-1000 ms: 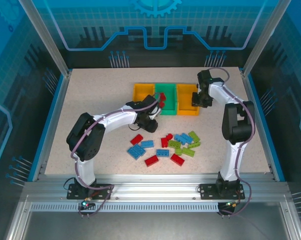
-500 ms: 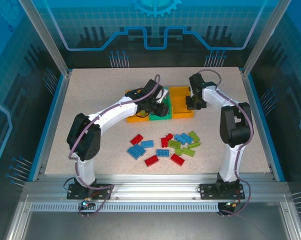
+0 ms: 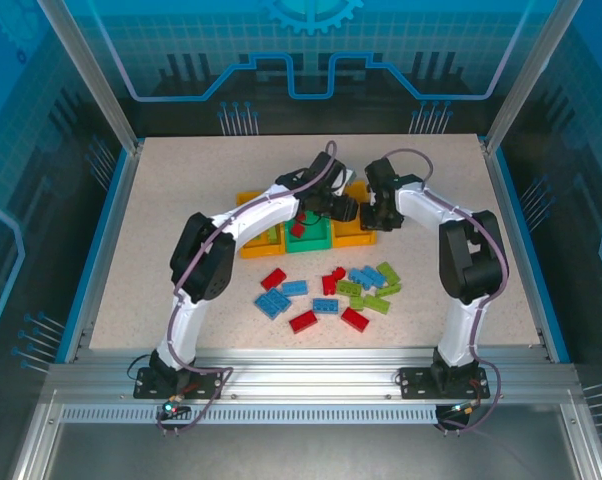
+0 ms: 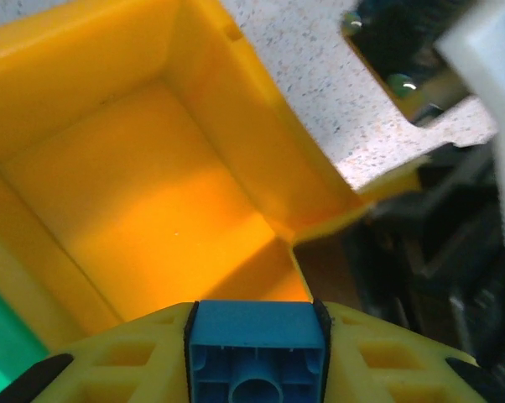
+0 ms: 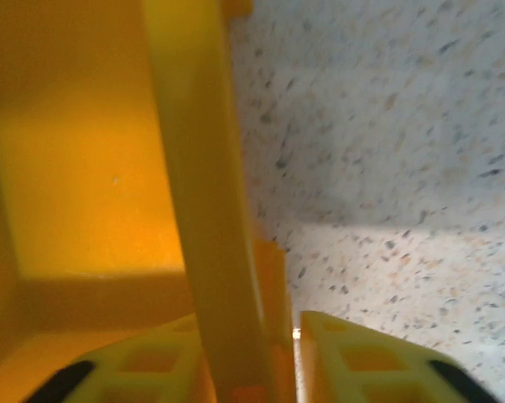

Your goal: Sort the legos into containers by color

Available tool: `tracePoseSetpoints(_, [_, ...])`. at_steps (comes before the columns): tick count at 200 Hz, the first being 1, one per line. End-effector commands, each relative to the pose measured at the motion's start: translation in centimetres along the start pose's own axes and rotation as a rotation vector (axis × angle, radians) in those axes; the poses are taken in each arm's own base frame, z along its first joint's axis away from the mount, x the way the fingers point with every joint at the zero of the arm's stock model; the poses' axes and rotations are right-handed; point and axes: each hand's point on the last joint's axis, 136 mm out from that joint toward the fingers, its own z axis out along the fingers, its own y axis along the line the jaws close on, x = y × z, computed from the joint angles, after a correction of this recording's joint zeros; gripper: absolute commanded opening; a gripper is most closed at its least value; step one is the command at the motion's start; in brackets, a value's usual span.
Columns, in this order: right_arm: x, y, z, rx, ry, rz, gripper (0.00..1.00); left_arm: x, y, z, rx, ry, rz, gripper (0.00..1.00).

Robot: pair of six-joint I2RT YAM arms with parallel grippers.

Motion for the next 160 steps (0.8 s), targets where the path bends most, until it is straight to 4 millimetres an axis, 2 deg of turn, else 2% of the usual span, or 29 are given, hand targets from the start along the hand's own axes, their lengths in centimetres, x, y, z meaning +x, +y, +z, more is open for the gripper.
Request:
tracePoseSetpoints(1, [1.0,1.0,-1.2,-0.067,0.002,0.076,0.5,-0.7,-0.6,0.4,0.01,-0.011,-0.036,0.39])
tracePoseSetpoints(8, [1.0,0.9,-1.6,-0.077,-0.008,0.092,0.63,-0.7,-0.6,0.5,0.01,-0.012,-0.044,0.41])
tracePoseSetpoints(15, [0.9,0.8,-2.0,-0.084,-0.021,0.107,0.7,-0.7,-0.6,0.6,0.013,-0.013,-0.049,0.44])
tracePoseSetpoints(33, [1.0,0.6,-3.4,-0.101,-0.049,0.128,0.74,-0.7,-0.7,0.5,0.015,-0.012,-0.054,0.52])
tracePoseSetpoints(49, [1.3,0.3,-5.1,-0.103,-0.082,0.111,0.75,-0.7,-0.8,0.2,0.008,-0.014,-0.06,0.66])
tracePoseSetpoints(58, [1.8,0.2,-5.9,-0.099,-0.102,0.084,0.76,-0.7,-0.8,-0.2,0.003,-0.015,-0.075,0.77])
tracePoseSetpoints(63, [2.1,0.1,-6.5,-0.097,-0.117,0.068,0.76,-0.8,-0.8,-0.5,0.004,-0.017,-0.083,0.87])
tracePoseSetpoints(66, [2.3,0.0,-6.8,-0.093,-0.126,0.057,0.77,-0.9,-1.0,-0.7,0.009,-0.02,-0.085,0.97])
tracePoseSetpoints(68, [2.6,0.0,-6.9,-0.09,-0.129,0.047,0.77,-0.9,-1.1,-0.9,0.011,-0.022,-0.087,0.98])
tracePoseSetpoints(87, [5.1,-0.2,-8.4,-0.088,-0.159,-0.039,0.79,-1.3,-1.4,-2.5,0.022,-0.066,-0.115,0.99])
tracePoseSetpoints(101, [7.6,0.5,-9.2,-0.114,-0.179,-0.137,0.78,-1.5,-1.6,-4.0,0.023,-0.104,-0.133,0.99])
tracePoseSetpoints(131, [14.6,2.5,-10.6,-0.191,-0.182,-0.357,0.79,-1.3,-1.1,-7.6,-0.001,-0.174,-0.167,0.99])
tracePoseSetpoints(160, [20.1,3.0,-11.0,-0.238,-0.121,-0.435,0.8,1.0,0.5,-10.2,-0.033,-0.189,-0.203,0.99])
